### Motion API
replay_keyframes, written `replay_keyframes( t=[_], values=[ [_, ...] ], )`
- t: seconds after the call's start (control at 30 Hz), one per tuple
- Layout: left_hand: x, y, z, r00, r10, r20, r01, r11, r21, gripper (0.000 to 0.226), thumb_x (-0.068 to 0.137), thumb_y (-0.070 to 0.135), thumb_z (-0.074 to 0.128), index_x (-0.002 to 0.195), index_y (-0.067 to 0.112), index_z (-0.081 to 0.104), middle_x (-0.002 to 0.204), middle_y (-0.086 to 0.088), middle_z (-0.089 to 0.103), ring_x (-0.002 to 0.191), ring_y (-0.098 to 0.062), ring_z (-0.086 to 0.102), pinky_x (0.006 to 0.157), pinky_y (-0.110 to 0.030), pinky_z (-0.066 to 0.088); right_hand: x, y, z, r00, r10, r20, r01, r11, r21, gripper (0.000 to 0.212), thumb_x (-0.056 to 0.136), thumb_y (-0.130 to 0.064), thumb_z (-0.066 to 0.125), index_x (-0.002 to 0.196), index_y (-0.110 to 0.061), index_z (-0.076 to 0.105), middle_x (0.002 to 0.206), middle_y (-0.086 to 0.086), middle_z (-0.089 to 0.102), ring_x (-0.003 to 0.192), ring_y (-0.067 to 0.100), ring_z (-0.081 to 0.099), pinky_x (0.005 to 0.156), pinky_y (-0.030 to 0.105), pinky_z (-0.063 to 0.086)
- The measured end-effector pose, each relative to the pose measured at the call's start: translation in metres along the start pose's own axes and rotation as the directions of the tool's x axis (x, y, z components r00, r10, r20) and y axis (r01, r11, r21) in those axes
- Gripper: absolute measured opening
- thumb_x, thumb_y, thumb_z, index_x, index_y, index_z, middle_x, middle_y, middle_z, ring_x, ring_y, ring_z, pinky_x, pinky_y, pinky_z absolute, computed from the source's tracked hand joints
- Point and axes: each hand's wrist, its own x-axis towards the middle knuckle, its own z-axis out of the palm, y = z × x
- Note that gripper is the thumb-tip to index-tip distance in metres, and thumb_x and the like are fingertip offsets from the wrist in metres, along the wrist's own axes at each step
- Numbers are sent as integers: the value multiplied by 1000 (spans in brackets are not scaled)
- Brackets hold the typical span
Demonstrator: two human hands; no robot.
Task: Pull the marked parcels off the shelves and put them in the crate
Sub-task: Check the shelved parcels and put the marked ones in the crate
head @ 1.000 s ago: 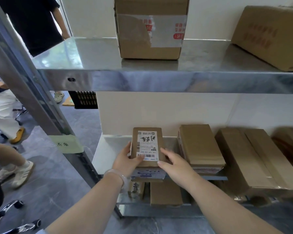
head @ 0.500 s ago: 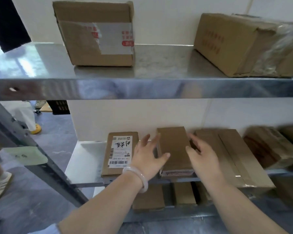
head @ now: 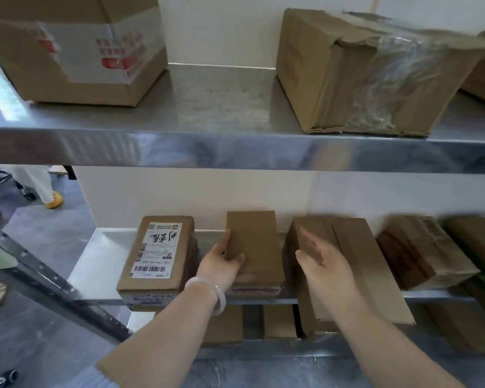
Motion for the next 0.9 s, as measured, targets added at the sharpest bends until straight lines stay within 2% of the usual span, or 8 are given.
replay_keyframes(
  t=[0.17,0.3,0.4,0.53,0.63,0.73,0.8,0.9],
  values=[
    [-9,0,-2,999,-2,-42,0,999,-53,65,97,26,58,152,36,26,132,7,57,102,-7,53,85,-19,39,7,5,10,993,-11,119,13,1000,-20,50,93,-29,57,141,-37,46,131,-21,49,123,-4,45,101,19,35],
    [-19,-5,-7,999,3,-47,-8,994,-105,66,96,28,59,152,36,25,142,3,51,122,-18,54,103,-29,42,8,5,18,987,-9,161,10,1000,-5,51,94,-31,57,143,-34,43,129,-14,49,75,-19,58,60,0,41],
    [-29,-8,-9,1000,-12,-28,4,956,-293,66,94,30,62,150,42,29,139,4,53,118,-20,58,102,-45,49,12,0,17,993,13,116,-15,1000,11,53,94,-35,58,144,-32,42,135,-10,53,86,-13,54,64,2,36],
    [-32,-4,-14,1000,-26,-11,16,842,-539,58,91,27,68,139,51,43,129,8,60,109,-16,64,89,-45,57,17,-12,14,988,98,120,-117,979,167,60,90,-42,63,145,-34,40,96,-20,53,71,-10,51,42,2,38],
    [-32,0,-18,1000,20,-24,-30,852,-523,50,90,30,69,122,64,49,128,13,59,113,-16,62,96,-46,53,19,-19,13,982,117,145,-143,973,182,61,86,-54,62,141,-39,42,90,-31,52,75,-10,48,46,7,38],
    [-33,2,-17,1000,22,-15,-27,840,-542,47,91,29,68,115,66,51,130,11,60,114,-18,62,98,-48,52,18,-24,13,986,113,119,-134,973,187,54,84,-53,65,134,-38,50,105,-21,61,72,-8,51,47,8,38],
    [-33,1,-16,1000,15,-20,-24,829,-558,46,92,27,67,115,63,52,131,9,60,114,-19,62,97,-48,52,17,-27,14,984,107,141,-133,973,191,45,86,-51,65,128,-35,56,98,-20,62,63,-9,55,44,7,40],
    [-35,-2,-19,999,31,-30,-42,843,-536,45,91,32,67,110,69,52,132,11,58,117,-19,60,99,-49,51,16,-27,15,982,115,152,-149,961,231,56,84,-52,66,135,-29,54,94,-21,60,64,-7,57,40,3,37]
  ],
)
